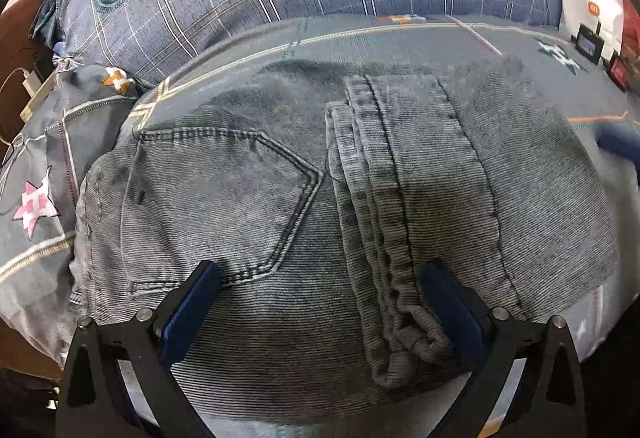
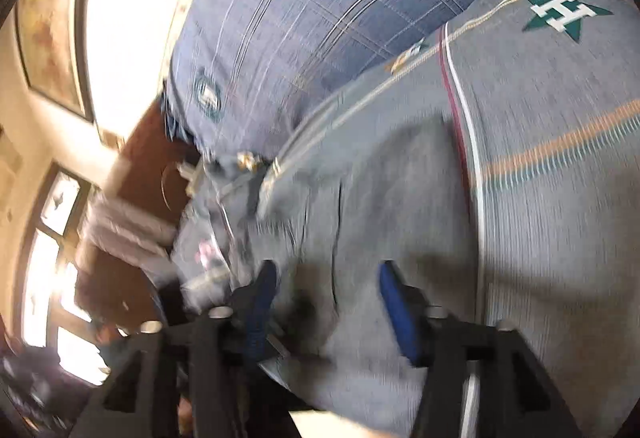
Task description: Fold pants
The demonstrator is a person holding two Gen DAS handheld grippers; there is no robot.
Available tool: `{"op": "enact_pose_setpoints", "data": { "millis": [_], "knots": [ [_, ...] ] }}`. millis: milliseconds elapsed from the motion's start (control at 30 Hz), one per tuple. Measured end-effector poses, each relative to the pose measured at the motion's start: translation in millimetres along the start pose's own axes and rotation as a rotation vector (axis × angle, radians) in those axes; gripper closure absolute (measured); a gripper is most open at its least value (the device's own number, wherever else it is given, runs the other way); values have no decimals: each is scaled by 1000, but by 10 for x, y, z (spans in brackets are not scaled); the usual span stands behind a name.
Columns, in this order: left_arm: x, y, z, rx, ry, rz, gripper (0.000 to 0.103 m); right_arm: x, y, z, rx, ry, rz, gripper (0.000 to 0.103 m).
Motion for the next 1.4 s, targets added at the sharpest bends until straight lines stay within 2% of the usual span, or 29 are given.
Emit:
{"op": "enact_pose_setpoints", "data": {
  "millis": [100,167,200,233,300,333,400,533,600,667,733,867,933,967,1000,1067,1200,1233,1300,1333,1400],
  "knots": [
    [-24,20,37,-8,8,6,1,261,-343,-44,68,-56,25,43],
    [-42,38,47,-2,9,-1,1,427,-554,-134,107,-17,17,42],
    [-52,48,55,-3,11,-8,1,566,-613,-182,130,1,32,39],
    [-55,55,61,-5,13,-11,1,763,-694,-352,165,54,77,41],
    [-56,71,66,-9,23,-18,0,769,-724,-482,264,-3,30,45],
    [-54,78,74,-15,30,-20,0,737,-722,-450,264,1,34,44],
    [13,57,42,-15,45,-26,0,607,-616,-300,211,29,34,44],
    [8,53,23,-26,52,-33,0,433,-317,-142,176,7,41,44],
    [13,33,17,-35,58,-27,0,393,-68,-189,177,37,50,39],
    [-12,-5,27,-43,71,-12,0,451,74,-310,159,89,91,39],
    [-118,-20,63,-60,84,-26,0,402,109,-298,170,72,70,39],
    [-320,38,168,-110,91,-89,0,194,238,-9,83,6,28,39],
    [-189,100,141,-99,65,-41,0,214,372,-29,63,1,46,34],
    [-80,132,116,-89,57,-5,0,300,462,-143,80,39,81,34],
    [-37,142,118,-95,66,-13,0,368,531,-247,103,68,113,35],
    [-107,117,143,-113,74,-13,0,332,536,-275,124,33,85,35],
    [-289,65,198,-150,110,-94,0,267,496,-175,78,73,69,35],
    [-243,82,194,-149,101,-80,0,256,500,-207,85,66,71,35],
    [-36,139,152,-115,83,4,0,345,524,-292,107,68,76,35],
    [-47,140,156,-116,87,-26,0,304,519,-301,110,64,72,35],
    [-98,113,165,-133,93,-30,0,252,502,-246,106,85,77,35]
  ]
}}
Point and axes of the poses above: each gripper's, at about its wrist camera, not at the fingertips, and x roughly the way its jaws point, z to its left, y to its underside, the point moved 3 cm from there along x, roughly the way its jaws point, and after that the axes turned 3 degrees about y, right-handed, at the moved point
